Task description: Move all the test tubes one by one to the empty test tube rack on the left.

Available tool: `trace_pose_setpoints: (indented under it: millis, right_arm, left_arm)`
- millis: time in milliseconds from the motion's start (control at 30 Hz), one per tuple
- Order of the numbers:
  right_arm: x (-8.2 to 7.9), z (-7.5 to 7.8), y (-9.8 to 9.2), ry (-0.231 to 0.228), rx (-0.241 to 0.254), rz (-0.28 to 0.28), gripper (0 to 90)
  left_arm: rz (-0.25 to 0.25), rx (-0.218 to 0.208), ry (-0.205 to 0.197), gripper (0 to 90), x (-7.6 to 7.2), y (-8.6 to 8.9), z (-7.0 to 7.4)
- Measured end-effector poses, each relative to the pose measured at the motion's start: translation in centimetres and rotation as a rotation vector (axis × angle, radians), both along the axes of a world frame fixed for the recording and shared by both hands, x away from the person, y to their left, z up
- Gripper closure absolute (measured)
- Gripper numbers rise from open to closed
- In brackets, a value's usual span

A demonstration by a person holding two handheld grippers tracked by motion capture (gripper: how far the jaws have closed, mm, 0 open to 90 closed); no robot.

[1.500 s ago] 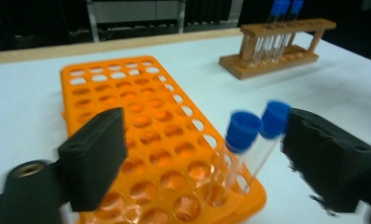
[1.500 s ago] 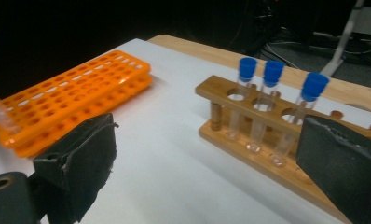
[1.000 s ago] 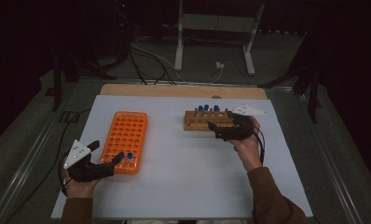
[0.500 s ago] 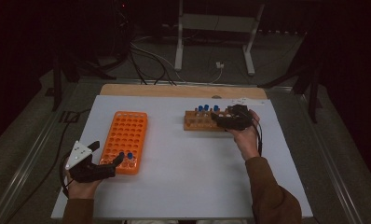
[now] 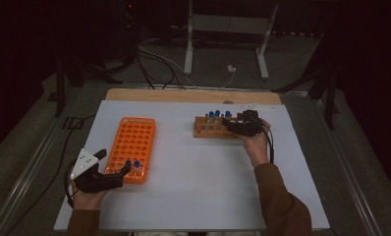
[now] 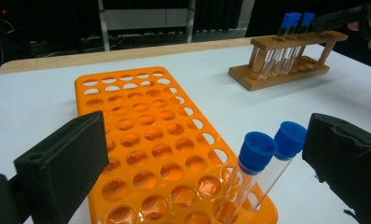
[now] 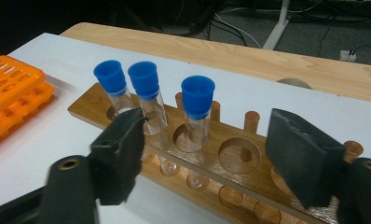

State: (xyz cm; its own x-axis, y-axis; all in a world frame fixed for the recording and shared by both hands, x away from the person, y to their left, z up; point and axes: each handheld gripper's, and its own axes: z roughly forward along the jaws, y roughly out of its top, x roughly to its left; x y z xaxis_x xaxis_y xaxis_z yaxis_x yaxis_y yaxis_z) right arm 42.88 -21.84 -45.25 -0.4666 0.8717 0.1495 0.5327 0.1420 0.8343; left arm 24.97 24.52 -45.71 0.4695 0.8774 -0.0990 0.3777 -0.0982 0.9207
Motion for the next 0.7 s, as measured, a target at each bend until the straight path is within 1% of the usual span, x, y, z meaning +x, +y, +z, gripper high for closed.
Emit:
trace_pose_setpoints:
  millis: [100,267,333,400,500,633,700]
  right_arm:
    - [0.1,-0.1,0.0,-0.005,0.000,0.006,36.9]
    - [0.1,-0.3,0.4,-0.016,-0.016,0.009,49.4]
    - [0.1,-0.4,0.6,-0.025,-0.015,0.009,55.1]
    - [0.2,-0.5,0.8,-0.028,-0.017,0.009,58.9]
    - [0.3,-0.7,1.2,-0.035,-0.025,0.002,64.2]
    - [0.5,-1.0,1.4,-0.034,-0.024,-0.005,68.2]
    - [0.5,-1.1,1.5,-0.041,-0.019,-0.010,70.2]
  left_arm:
    - [-0.001,-0.002,0.000,0.9,0.0,0.0,0.0]
    - [-0.002,-0.004,0.001,0.9,0.0,-0.1,0.0]
    - [-0.002,-0.005,0.000,0.9,0.0,-0.1,0.0]
    - [-0.002,-0.005,0.000,0.9,0.0,0.0,0.0]
    - [-0.003,-0.009,-0.002,0.9,0.0,0.0,0.0]
    - [-0.004,-0.006,0.000,0.9,0.0,0.0,0.0]
    - [-0.006,-0.007,0.000,0.9,0.0,0.0,0.0]
